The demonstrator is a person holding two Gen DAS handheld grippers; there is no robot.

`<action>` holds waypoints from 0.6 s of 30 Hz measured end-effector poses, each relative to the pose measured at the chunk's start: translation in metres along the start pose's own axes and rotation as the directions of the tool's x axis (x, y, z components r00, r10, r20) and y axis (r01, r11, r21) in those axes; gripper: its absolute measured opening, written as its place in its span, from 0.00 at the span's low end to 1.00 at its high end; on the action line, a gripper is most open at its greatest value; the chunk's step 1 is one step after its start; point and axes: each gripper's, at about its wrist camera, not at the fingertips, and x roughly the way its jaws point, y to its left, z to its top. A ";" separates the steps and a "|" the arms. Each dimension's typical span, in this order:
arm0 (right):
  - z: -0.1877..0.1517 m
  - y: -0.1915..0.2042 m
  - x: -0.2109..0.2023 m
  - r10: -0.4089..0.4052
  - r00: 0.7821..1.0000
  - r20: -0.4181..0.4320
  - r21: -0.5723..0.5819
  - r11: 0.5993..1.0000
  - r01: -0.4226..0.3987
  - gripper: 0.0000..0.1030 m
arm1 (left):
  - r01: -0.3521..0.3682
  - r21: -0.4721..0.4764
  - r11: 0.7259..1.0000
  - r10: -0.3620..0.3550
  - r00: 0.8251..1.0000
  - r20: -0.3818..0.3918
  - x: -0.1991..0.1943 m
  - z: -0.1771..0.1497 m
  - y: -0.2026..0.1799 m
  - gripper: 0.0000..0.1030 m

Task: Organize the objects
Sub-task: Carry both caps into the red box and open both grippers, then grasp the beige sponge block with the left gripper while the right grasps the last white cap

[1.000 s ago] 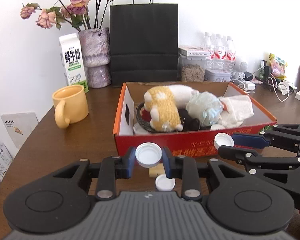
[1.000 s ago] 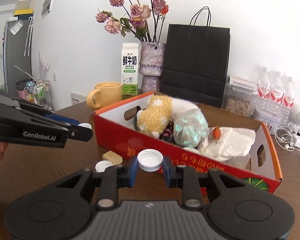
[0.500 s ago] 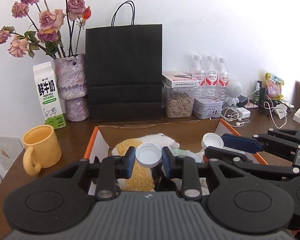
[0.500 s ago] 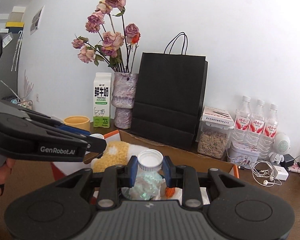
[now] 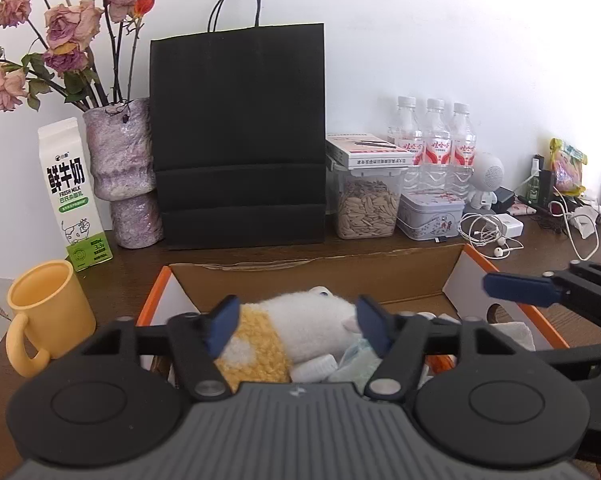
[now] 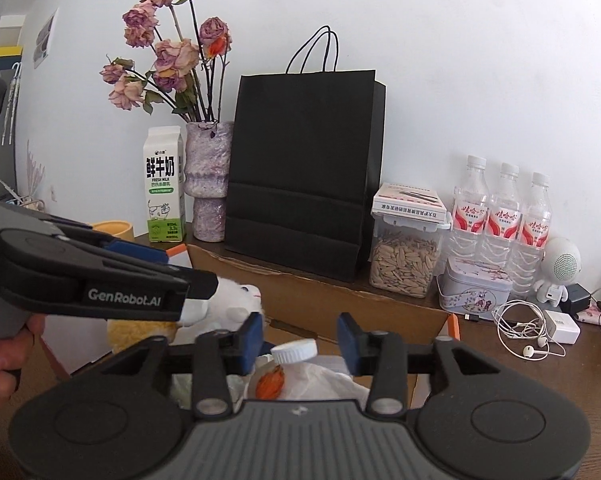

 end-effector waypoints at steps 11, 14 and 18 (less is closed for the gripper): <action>0.002 0.024 -0.022 -0.002 1.000 0.022 -0.007 1.000 0.002 0.99 | -0.064 -0.045 0.997 0.064 0.998 -0.018 -0.030 -0.005 0.022 1.00; 0.000 0.040 -0.033 0.009 1.000 0.020 -0.013 1.000 -0.008 0.99 | -0.081 -0.053 0.995 0.080 0.997 -0.022 -0.048 -0.010 0.034 1.00; -0.004 0.068 -0.049 0.032 0.999 0.016 -0.026 0.999 -0.032 0.99 | -0.114 -0.067 0.991 0.112 0.993 -0.039 -0.074 -0.022 0.057 1.00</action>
